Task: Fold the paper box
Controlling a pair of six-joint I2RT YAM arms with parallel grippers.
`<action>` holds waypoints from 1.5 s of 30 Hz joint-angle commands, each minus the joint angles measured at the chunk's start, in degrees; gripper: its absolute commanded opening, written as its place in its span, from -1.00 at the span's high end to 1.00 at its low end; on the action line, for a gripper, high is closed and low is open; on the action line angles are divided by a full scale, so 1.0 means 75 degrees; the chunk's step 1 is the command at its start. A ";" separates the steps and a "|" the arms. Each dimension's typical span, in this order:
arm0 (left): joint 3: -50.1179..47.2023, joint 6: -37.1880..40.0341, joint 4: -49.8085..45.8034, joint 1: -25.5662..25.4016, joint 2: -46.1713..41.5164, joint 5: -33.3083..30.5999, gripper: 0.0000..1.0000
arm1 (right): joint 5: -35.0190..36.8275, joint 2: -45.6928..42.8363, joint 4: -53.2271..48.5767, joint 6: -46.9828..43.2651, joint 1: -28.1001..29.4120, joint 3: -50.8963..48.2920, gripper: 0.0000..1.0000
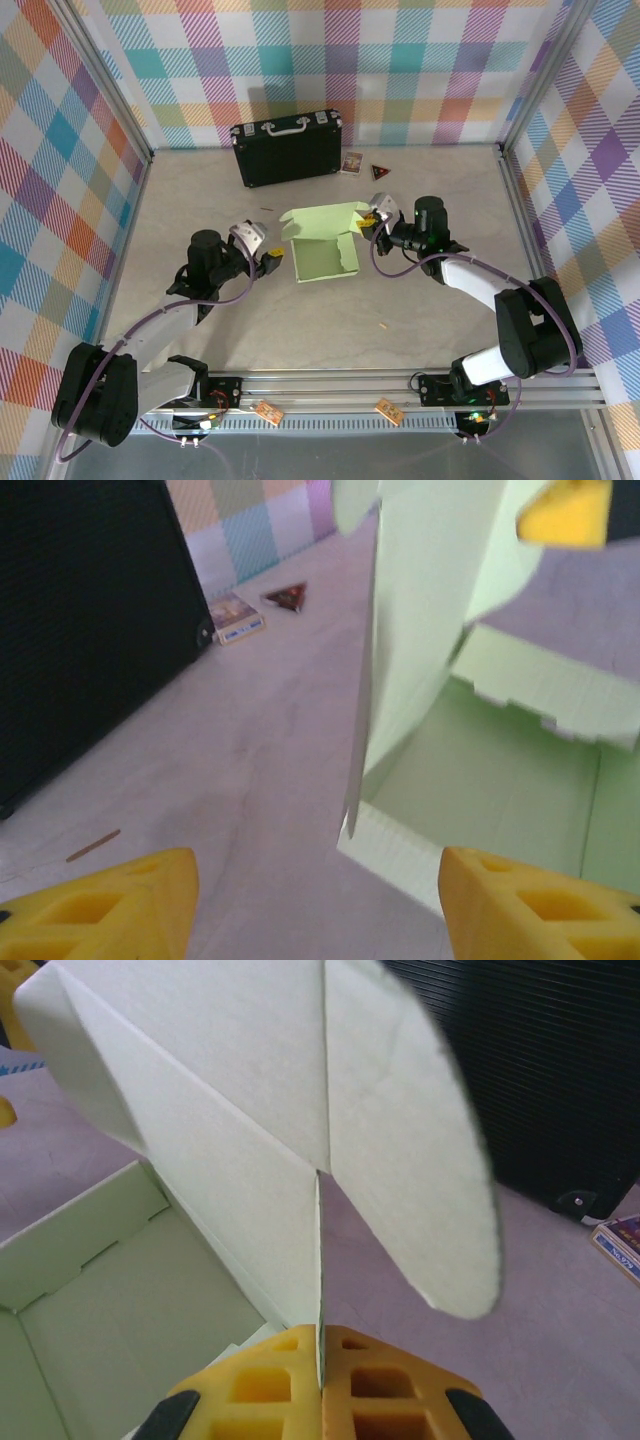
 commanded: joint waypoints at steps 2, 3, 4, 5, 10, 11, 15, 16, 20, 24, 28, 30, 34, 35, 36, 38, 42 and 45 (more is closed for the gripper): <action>0.0147 -0.1798 0.0617 0.0025 -0.0493 -0.0941 -0.34 | -0.0067 0.0166 0.0336 0.0251 0.0105 -0.0171 1.00; 0.0306 -0.1937 0.0339 0.0025 -0.0612 -0.1131 -0.34 | -0.0027 0.0210 0.0366 0.0191 0.0156 -0.0214 1.00; 0.0570 -0.1940 -0.0169 0.0025 -0.0751 -0.1190 -0.35 | 0.0019 0.0258 0.0372 0.0101 0.0214 -0.0238 1.00; 0.0925 -0.1903 -0.0779 0.0025 -0.0852 -0.1233 -0.37 | 0.0046 0.0306 0.0289 -0.0055 0.0283 -0.0231 1.00; 0.3138 -0.0769 -0.4091 -0.0038 -0.0268 -0.0357 -0.43 | 0.0210 0.0508 -0.0466 -0.0894 0.0517 0.0090 1.00; 0.3624 -0.0436 -0.4758 -0.0117 -0.0073 -0.0238 -0.44 | 0.0124 0.0502 -0.0494 -0.0995 0.0527 0.0094 1.00; 0.5176 0.1247 -0.7182 -0.0573 0.0665 0.0540 -0.51 | 0.0036 0.0499 -0.0587 -0.1162 0.0528 0.0133 1.00; 0.5442 0.1523 -0.7533 -0.0730 0.0848 0.0615 -0.51 | 0.0019 0.0525 -0.0587 -0.1186 0.0538 0.0152 1.00; 0.6174 0.2337 -0.8350 -0.1242 0.1619 0.0815 -0.55 | -0.0063 0.0613 -0.0674 -0.1259 0.0587 0.0242 1.00; 0.6970 0.2640 -0.9033 -0.1576 0.2522 0.0448 -0.54 | -0.0088 0.0626 -0.0693 -0.1289 0.0636 0.0262 1.00; 0.7715 0.2732 -0.9481 -0.1759 0.3447 -0.0290 -0.41 | -0.0113 0.0613 -0.0671 -0.1238 0.0664 0.0265 1.00; 0.7878 0.2794 -0.9509 -0.1821 0.3721 -0.0404 -0.34 | -0.0137 0.0625 -0.0680 -0.1215 0.0682 0.0264 1.00; 0.8124 0.3077 -0.9808 -0.1908 0.4127 -0.0490 0.01 | -0.0101 0.0625 -0.0684 -0.1126 0.0692 0.0275 1.00; 0.8173 0.3090 -0.9851 -0.1938 0.4190 -0.0495 0.14 | -0.0100 0.0625 -0.0681 -0.1112 0.0692 0.0277 1.00; 0.8228 0.3150 -0.9941 -0.1944 0.4226 -0.0442 0.22 | -0.0119 0.0636 -0.0681 -0.1084 0.0696 0.0280 1.00; 0.8310 0.3261 -1.0079 -0.1956 0.4281 -0.0448 0.48 | -0.0155 0.0657 -0.0668 -0.1025 0.0693 0.0285 1.00; 0.8478 0.3541 -1.0289 -0.1954 0.4295 -0.0453 0.90 | -0.0268 0.0683 -0.0672 -0.0971 0.0692 0.0321 0.87; 0.8586 0.3660 -1.0396 -0.1956 0.4316 -0.0475 1.00 | -0.0310 0.0678 -0.0690 -0.0973 0.0697 0.0331 0.76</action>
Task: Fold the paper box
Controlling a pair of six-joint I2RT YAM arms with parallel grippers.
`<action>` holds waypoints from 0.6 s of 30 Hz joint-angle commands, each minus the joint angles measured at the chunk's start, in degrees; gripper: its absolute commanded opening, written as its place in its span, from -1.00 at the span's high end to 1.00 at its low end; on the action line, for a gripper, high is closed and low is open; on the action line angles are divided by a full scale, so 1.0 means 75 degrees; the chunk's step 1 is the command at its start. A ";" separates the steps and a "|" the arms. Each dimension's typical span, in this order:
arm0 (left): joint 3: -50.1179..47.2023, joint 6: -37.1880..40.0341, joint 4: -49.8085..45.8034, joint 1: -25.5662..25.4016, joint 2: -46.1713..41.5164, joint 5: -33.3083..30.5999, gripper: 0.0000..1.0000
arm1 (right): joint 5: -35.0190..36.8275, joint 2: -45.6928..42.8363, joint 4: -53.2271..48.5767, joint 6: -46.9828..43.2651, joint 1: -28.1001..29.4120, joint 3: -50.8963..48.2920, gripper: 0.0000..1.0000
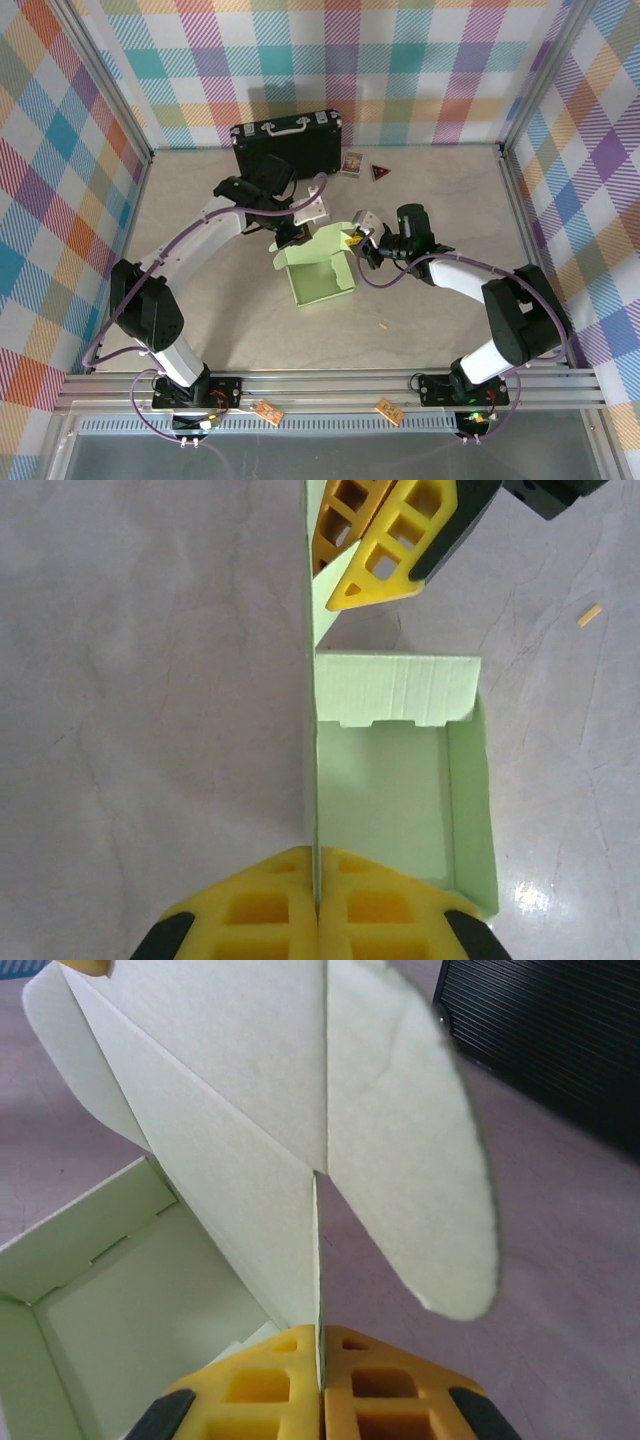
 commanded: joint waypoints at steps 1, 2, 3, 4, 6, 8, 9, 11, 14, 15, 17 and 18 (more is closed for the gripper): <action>0.0365 0.0404 -0.0504 -0.0054 0.0039 0.0113 1.00 | -0.0298 0.0052 -0.0068 0.0074 0.0043 0.0256 0.66; 0.0384 0.0578 -0.0602 -0.0055 0.0033 0.0154 1.00 | -0.0337 0.0025 -0.0113 0.0065 0.0042 0.0268 0.53; 0.0382 0.0755 -0.0685 -0.0056 0.0019 0.0180 1.00 | -0.0404 -0.0006 -0.0148 0.0039 0.0043 0.0274 0.40; 0.0372 0.0966 -0.0790 -0.0056 -0.0013 0.0180 1.00 | -0.0514 -0.0071 -0.0184 -0.0009 0.0046 0.0257 0.21; 0.0389 0.1368 -0.1056 -0.0007 -0.0083 0.0243 1.00 | -0.0926 -0.0267 -0.0319 -0.0218 0.0042 0.0194 -0.11; 0.0486 0.2156 -0.1563 0.0125 -0.0139 0.0506 1.00 | -0.1476 -0.0529 -0.0561 -0.0567 0.0032 0.0140 -0.35; 0.0458 0.2400 -0.1632 0.0191 -0.0164 0.0564 1.00 | -0.1672 -0.0641 -0.0718 -0.0660 0.0032 0.0137 -0.45; 0.0470 0.2652 -0.1725 0.0381 -0.0156 0.0531 1.00 | -0.2057 -0.0964 -0.1044 -0.0897 0.0031 0.0136 -0.66; 0.0649 0.2859 -0.2080 0.0674 -0.0002 0.0672 1.00 | -0.1866 -0.1607 -0.0836 -0.0678 0.0009 -0.0200 -0.75; 0.0612 0.2905 -0.2089 0.0721 -0.0003 0.0678 1.00 | -0.1535 -0.1829 -0.0504 -0.0513 -0.0009 -0.0417 -0.75; 0.0430 0.2980 -0.1992 0.0839 -0.0125 0.0867 1.00 | -0.0062 -0.2306 0.0678 0.0429 -0.0139 -0.1042 -0.74; 0.0391 0.3029 -0.1997 0.0851 -0.0171 0.0984 1.00 | 0.0309 -0.2525 0.1133 0.0820 -0.0299 -0.1320 -0.74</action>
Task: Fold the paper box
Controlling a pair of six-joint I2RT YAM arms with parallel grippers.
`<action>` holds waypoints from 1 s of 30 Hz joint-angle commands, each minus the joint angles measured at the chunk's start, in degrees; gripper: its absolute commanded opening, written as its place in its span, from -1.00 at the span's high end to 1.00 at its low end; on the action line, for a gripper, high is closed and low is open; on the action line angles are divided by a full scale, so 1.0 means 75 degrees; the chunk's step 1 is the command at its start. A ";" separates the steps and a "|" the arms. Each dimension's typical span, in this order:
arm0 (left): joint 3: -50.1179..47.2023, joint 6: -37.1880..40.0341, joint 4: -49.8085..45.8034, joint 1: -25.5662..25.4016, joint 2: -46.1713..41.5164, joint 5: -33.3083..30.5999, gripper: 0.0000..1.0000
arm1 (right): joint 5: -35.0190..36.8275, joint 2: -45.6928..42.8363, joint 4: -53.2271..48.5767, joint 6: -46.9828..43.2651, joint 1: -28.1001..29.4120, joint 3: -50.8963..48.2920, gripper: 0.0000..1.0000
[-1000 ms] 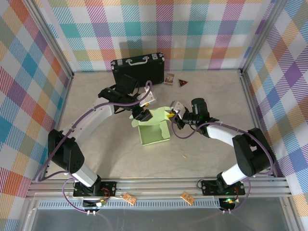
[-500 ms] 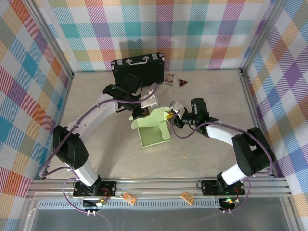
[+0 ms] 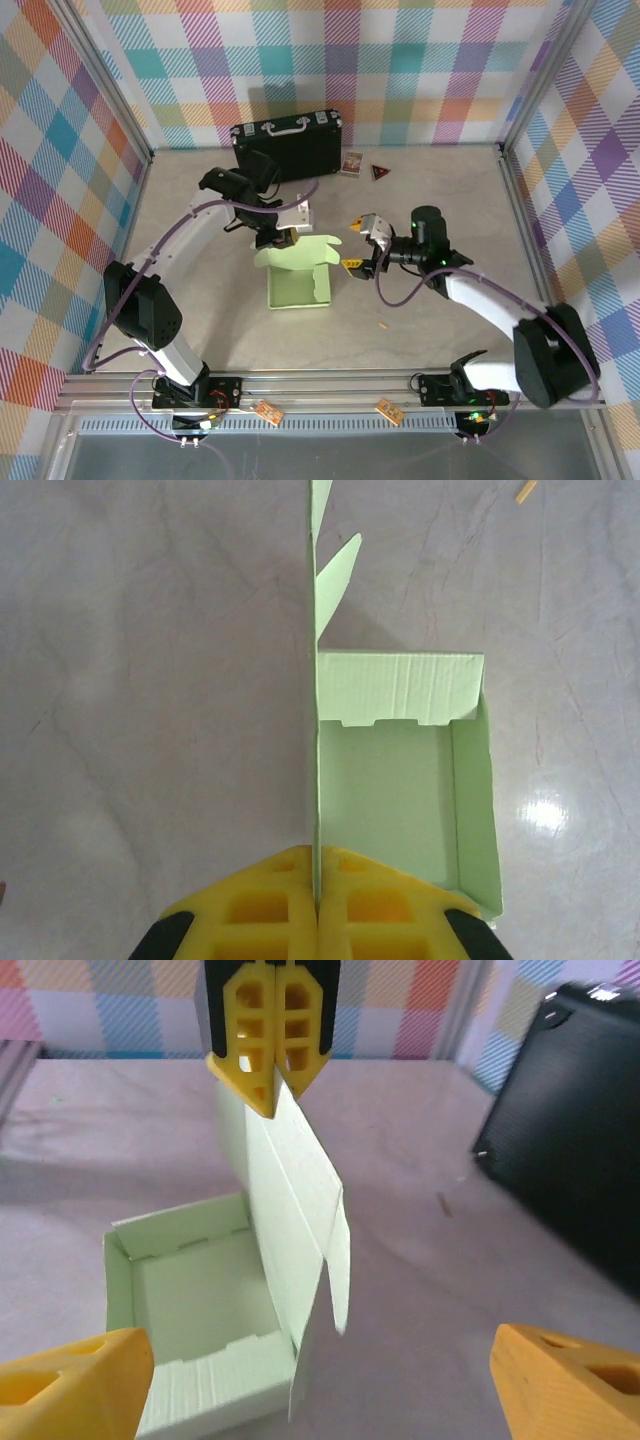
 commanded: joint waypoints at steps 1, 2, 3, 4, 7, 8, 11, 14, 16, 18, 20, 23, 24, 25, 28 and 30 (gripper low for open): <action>-0.0023 0.0510 -0.0340 0.0086 -0.0233 0.0607 1.00 | 0.1574 -0.0570 0.1682 0.1483 -0.0514 -0.1004 -0.75; -0.0050 0.0558 -0.0351 0.0087 -0.0273 0.0715 1.00 | 0.1960 -0.0643 0.2072 0.1946 -0.0720 -0.1238 -0.75; -0.0045 0.0761 -0.0500 0.0094 -0.0299 0.0916 1.00 | 0.2177 -0.0643 0.2376 0.2205 -0.0891 -0.1338 -0.72; -0.0040 0.0898 -0.0571 0.0097 -0.0323 0.1041 1.00 | 0.2322 -0.0567 0.1980 0.2144 -0.0995 -0.1236 -0.68; -0.0010 0.0998 -0.0625 0.0101 -0.0379 0.1155 1.00 | 0.2841 -0.0163 0.0736 0.1886 -0.1018 -0.0721 -0.57; 0.0007 0.1047 -0.0668 0.0101 -0.0388 0.1184 1.00 | 0.2796 -0.0026 0.0683 0.1864 -0.1018 -0.0691 -0.56; -0.0059 0.1062 -0.0623 0.0105 -0.0452 0.1236 1.00 | 0.1945 0.0413 0.0892 0.1785 -0.1025 -0.0641 -0.50; -0.0098 0.1064 -0.0608 0.0099 -0.0482 0.1330 1.00 | 0.0423 0.0945 0.0857 0.1436 -0.0915 -0.0347 -0.39; -0.0109 0.1058 -0.0615 0.0104 -0.0491 0.1369 1.00 | -0.0036 0.1199 0.0878 0.1209 -0.0659 -0.0174 -0.39; -0.0121 0.1061 -0.0617 0.0099 -0.0490 0.1410 1.00 | -0.0142 0.1502 0.0944 0.1143 -0.0414 0.0013 -0.37; -0.0164 0.1056 -0.0600 0.0104 -0.0514 0.1445 1.00 | -0.0304 0.1775 0.0948 0.0994 -0.0156 0.0172 -0.36; -0.0254 0.1056 -0.0529 0.0100 -0.0549 0.1470 1.00 | -0.1003 0.1990 0.1261 0.0891 0.0139 0.0184 -0.37; -0.0284 0.1053 -0.0503 0.0104 -0.0569 0.1466 1.00 | -0.1263 0.2005 0.1512 0.0933 0.0173 0.0101 -0.37; -0.0295 0.1056 -0.0518 0.0106 -0.0564 0.1451 1.00 | -0.1444 0.2005 0.1716 0.0957 0.0211 0.0022 -0.38; -0.0321 0.1036 -0.0485 0.0099 -0.0554 0.1444 1.00 | -0.2029 0.2017 0.1813 0.0856 0.0252 -0.0032 -0.42; -0.0309 0.0997 -0.0466 0.0100 -0.0553 0.1488 1.00 | -0.2344 0.2046 0.1626 0.0683 0.0331 -0.0004 -0.46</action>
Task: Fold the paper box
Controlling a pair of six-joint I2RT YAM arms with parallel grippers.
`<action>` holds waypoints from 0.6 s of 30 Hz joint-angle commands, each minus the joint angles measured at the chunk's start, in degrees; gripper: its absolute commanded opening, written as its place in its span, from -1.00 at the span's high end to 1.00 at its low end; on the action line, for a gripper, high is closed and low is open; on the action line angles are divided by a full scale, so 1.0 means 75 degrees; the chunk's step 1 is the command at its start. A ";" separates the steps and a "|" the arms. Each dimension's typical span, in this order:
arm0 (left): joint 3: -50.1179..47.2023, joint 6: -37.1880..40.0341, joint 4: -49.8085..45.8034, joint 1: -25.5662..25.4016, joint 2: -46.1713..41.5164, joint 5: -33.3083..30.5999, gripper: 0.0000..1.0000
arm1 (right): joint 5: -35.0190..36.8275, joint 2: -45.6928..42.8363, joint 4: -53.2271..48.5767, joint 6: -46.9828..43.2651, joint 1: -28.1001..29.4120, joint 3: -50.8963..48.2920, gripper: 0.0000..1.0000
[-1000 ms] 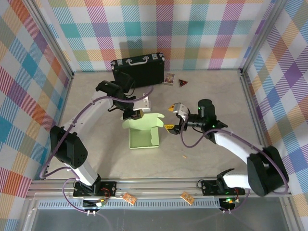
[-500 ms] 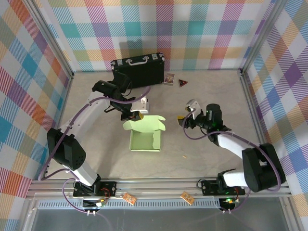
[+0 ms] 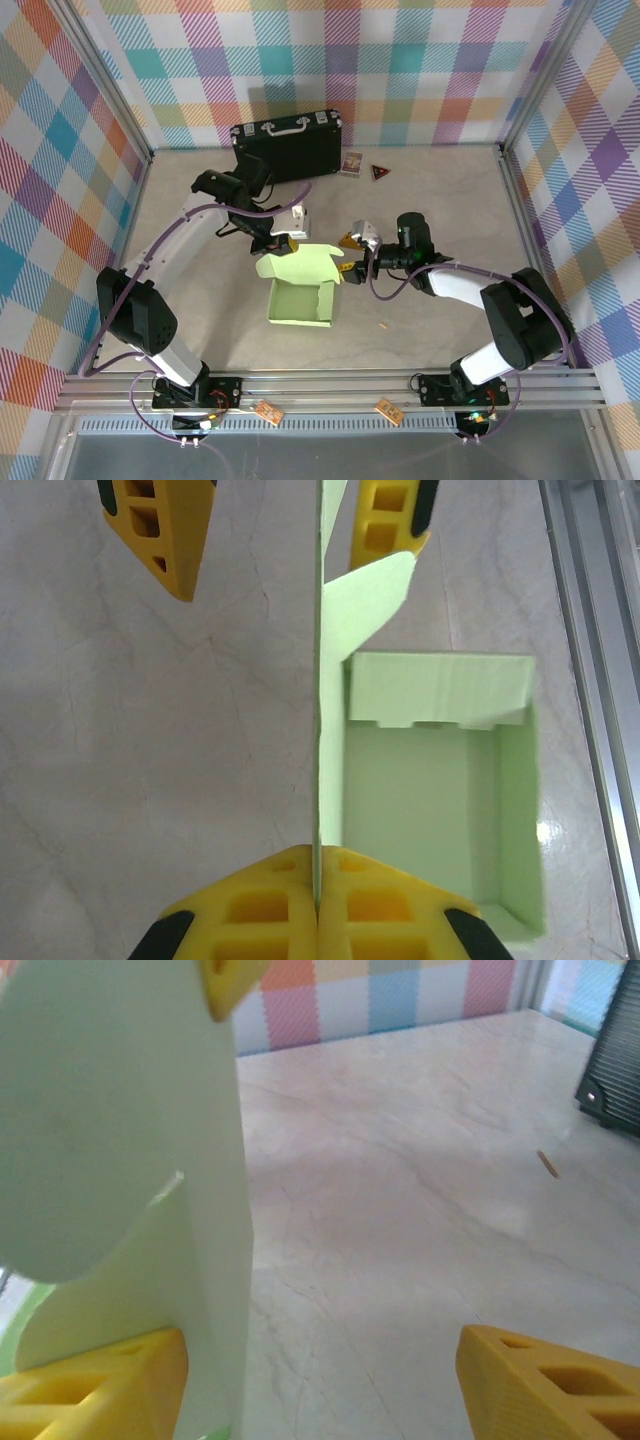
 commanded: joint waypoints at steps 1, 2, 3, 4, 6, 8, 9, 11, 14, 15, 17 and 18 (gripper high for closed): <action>-0.0052 0.0139 -0.0076 0.0005 -0.0232 0.0362 1.00 | -0.1166 0.0082 0.0167 -0.0377 0.0151 0.0015 -0.46; -0.0047 0.0137 -0.0088 0.0004 -0.0217 0.0411 1.00 | -0.1216 0.0149 0.0155 -0.0404 0.0211 0.0057 -0.46; -0.0047 0.0131 -0.0106 -0.0001 -0.0221 0.0455 1.00 | -0.1207 0.0245 0.0186 -0.0387 0.0269 0.0109 -0.46; -0.0058 0.0115 -0.0098 0.0000 -0.0240 0.0503 1.00 | -0.1243 0.0347 0.0205 -0.0378 0.0351 0.0174 -0.46; -0.0121 0.0073 -0.0025 0.0009 -0.0281 0.0556 1.00 | -0.1423 0.0531 0.0232 -0.0364 0.0495 0.0308 -0.46; -0.0214 -0.0037 0.0084 -0.0001 -0.0358 0.0559 1.00 | -0.1477 0.0710 0.0494 -0.0261 0.0639 0.0355 -0.46; -0.0281 -0.0093 0.0163 -0.0001 -0.0406 0.0558 1.00 | -0.1434 0.0780 0.0659 -0.0146 0.0683 0.0358 -0.46; -0.0485 -0.0238 0.0411 0.0005 -0.0583 0.0591 1.00 | -0.1385 0.0971 0.1210 0.0133 0.0737 0.0373 -0.41; -0.0761 -0.0438 0.0713 0.0008 -0.0798 0.0782 1.00 | -0.1147 0.1248 0.1771 0.0607 0.0796 0.0445 -0.29; -0.0822 -0.0508 0.0809 -0.0009 -0.0850 0.0831 1.00 | -0.1086 0.1341 0.1934 0.0750 0.0824 0.0469 -0.26; -0.0983 -0.0648 0.1019 -0.0009 -0.0945 0.0919 1.00 | -0.1048 0.1542 0.2291 0.1082 0.0877 0.0546 -0.22; -0.1050 -0.0730 0.1142 -0.0007 -0.0986 0.0938 1.00 | -0.1057 0.1592 0.2423 0.1213 0.0899 0.0572 -0.21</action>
